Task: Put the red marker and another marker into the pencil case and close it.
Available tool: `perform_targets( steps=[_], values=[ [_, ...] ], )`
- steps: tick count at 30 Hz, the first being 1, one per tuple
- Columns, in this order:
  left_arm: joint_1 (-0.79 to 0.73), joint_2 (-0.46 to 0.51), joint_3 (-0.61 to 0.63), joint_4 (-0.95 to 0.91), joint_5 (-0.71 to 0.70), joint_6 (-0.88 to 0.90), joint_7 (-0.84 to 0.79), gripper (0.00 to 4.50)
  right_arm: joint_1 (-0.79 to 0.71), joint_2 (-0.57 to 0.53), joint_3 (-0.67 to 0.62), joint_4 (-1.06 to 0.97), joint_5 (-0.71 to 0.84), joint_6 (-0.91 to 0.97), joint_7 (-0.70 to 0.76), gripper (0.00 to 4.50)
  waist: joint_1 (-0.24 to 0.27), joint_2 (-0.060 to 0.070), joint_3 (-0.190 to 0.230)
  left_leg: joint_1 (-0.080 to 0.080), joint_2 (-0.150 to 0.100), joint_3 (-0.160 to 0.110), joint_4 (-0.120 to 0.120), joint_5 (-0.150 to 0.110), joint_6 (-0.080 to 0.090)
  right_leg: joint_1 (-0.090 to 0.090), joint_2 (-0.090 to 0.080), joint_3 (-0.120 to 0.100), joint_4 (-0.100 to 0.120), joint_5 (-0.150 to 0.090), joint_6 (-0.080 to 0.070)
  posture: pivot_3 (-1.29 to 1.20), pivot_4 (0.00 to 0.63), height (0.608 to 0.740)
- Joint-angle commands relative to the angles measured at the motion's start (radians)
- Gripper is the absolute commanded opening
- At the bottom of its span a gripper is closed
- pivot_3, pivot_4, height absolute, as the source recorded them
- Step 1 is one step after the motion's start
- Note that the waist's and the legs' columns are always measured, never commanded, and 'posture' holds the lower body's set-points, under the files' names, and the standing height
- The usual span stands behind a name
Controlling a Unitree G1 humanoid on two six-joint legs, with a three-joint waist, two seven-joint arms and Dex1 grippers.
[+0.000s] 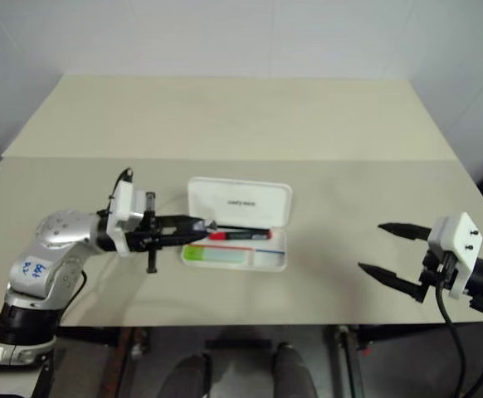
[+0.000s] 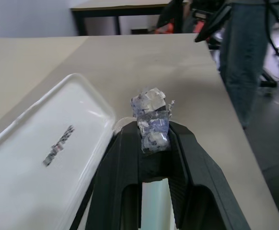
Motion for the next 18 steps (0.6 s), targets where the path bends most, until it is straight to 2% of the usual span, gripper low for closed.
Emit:
perform_targets(
  steps=[1, 6, 18],
  values=[
    [-0.078, -0.021, -0.072, 0.084, 0.06, -0.043, -0.044, 0.31, 0.028, 0.022, -0.054, -0.079, 0.027, 0.001, -0.038, 4.5, 0.003, 0.0, 0.0, 0.0, 0.0, 0.0, 0.0, 0.0, 0.0, 0.0, 0.0, 0.0, 0.0, 0.0, 0.0, 0.0, 0.15, 0.74],
    [-0.114, -0.05, -0.123, 0.154, 0.107, -0.075, -0.068, 0.31, 0.054, 0.031, -0.066, -0.12, 0.041, 0.016, -0.069, 4.5, 0.003, 0.0, 0.0, -0.001, 0.0, 0.0, 0.0, 0.0, 0.0, 0.0, 0.0, 0.0, -0.001, 0.0, 0.0, 0.0, 0.15, 0.74],
    [-0.195, -0.215, -0.238, 0.272, 0.217, -0.128, -0.055, 0.31, 0.106, 0.059, -0.073, -0.221, 0.068, 0.056, -0.14, 4.5, 0.007, 0.0, 0.0, -0.001, 0.0, 0.0, 0.0, 0.0, 0.0, 0.0, 0.0, 0.0, 0.0, 0.0, 0.001, 0.0, 0.15, 0.74]
  ],
)
